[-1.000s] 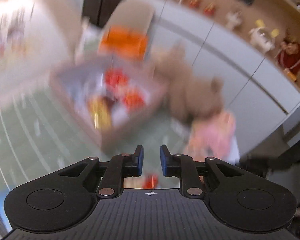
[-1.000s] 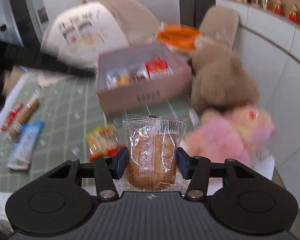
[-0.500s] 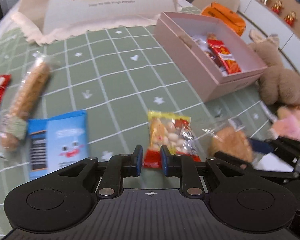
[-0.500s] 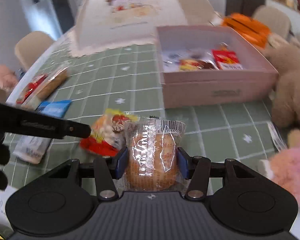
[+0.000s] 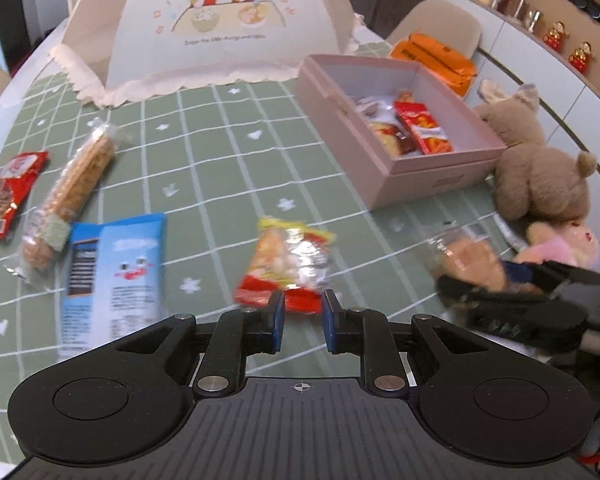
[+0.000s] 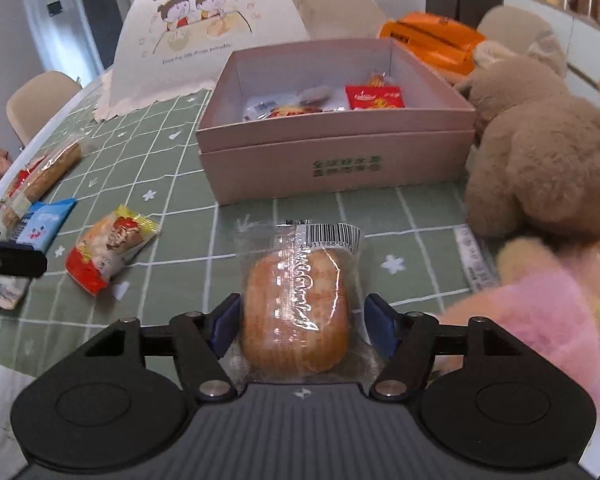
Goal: Organize snacks
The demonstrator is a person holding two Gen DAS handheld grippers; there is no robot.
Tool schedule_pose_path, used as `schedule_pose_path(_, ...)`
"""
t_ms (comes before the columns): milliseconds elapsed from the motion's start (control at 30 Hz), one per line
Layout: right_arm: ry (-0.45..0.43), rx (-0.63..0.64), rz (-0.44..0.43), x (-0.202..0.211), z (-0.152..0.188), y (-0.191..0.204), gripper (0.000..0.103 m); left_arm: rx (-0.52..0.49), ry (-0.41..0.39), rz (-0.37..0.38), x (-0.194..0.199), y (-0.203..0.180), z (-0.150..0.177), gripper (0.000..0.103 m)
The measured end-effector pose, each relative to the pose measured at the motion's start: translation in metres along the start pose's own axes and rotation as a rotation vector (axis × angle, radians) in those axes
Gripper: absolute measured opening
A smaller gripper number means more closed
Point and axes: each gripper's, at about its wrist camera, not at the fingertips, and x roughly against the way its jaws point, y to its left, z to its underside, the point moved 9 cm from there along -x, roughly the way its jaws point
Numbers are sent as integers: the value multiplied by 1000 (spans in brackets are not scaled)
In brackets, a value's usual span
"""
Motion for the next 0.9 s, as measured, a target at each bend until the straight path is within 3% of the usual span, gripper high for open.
schedule_pose_path(100, -15, 41, 20, -3, 0, 1, 74, -65, -14, -34, -8, -22, 0, 26)
schedule_pose_path(233, -27, 69, 20, -6, -3, 3, 78, -230, -26, -178, -31, -32, -2, 26)
schedule_pose_path(333, -1, 88, 6, -8, -6, 4, 78, -287, -10, -242, -49, -27, -4, 26)
schedule_pose_path(467, 50, 123, -19, -12, -11, 4, 78, -310, -15, -259, -56, -20, -12, 28)
schedule_pose_path(567, 62, 134, -19, -15, -14, 7, 79, -281, -2, -245, -59, -13, -19, 27)
schedule_pose_path(667, 51, 114, -17, -16, -14, 8, 83, -244, 34, -181, -62, -14, -21, 24)
schedule_pose_path(733, 29, 112, -6, -16, -12, 10, 87, -250, 48, -122, -64, -22, -20, 30)
schedule_pose_path(800, 8, 102, -9, -17, -11, 11, 90, -280, 41, -99, -65, -29, -17, 49)
schedule_pose_path(900, -18, 99, 1, -17, -10, 12, 92, -255, 13, -83, -62, -30, -13, 50)
